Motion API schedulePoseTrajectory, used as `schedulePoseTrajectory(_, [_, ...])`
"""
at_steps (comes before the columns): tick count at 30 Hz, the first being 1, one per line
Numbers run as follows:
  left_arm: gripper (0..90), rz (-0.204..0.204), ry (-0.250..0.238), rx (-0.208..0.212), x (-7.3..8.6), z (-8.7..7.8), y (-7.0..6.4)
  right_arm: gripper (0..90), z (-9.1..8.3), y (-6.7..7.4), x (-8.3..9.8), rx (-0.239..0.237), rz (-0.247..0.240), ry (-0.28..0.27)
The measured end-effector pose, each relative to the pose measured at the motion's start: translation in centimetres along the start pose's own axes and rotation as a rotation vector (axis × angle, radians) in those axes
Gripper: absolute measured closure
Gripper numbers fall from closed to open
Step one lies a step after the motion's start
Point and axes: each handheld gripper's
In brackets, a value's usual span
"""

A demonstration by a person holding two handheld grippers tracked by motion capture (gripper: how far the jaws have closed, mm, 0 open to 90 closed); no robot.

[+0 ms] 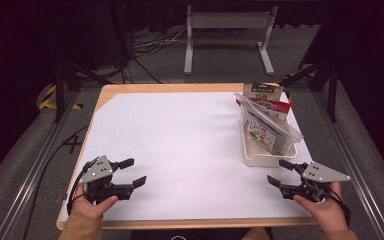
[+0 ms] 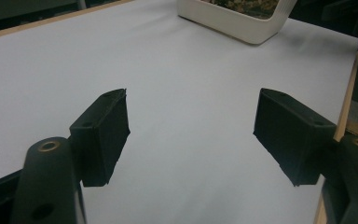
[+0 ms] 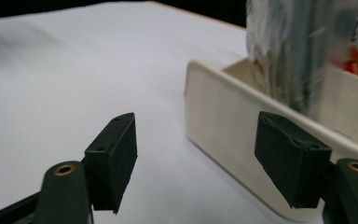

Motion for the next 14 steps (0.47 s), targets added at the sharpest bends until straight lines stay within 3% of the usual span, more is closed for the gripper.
schedulePoseTrajectory(7, [25.9,-0.040,-0.003,-0.008,0.9,0.2,0.7,30.1,1.8,-0.1,0.9,-0.038,-0.004,0.066])
schedulePoseTrajectory(14, [25.2,-0.053,0.000,-0.032,1.1,0.2,1.0,28.2,2.3,-0.1,0.8,-0.050,0.001,0.067])
Point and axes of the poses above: each handheld gripper's, and its own axes: z roughly forward along the jaws, x roughly out of its underside, y roughly to its left, and after that the axes turned 6 degrees about -x, right-handed
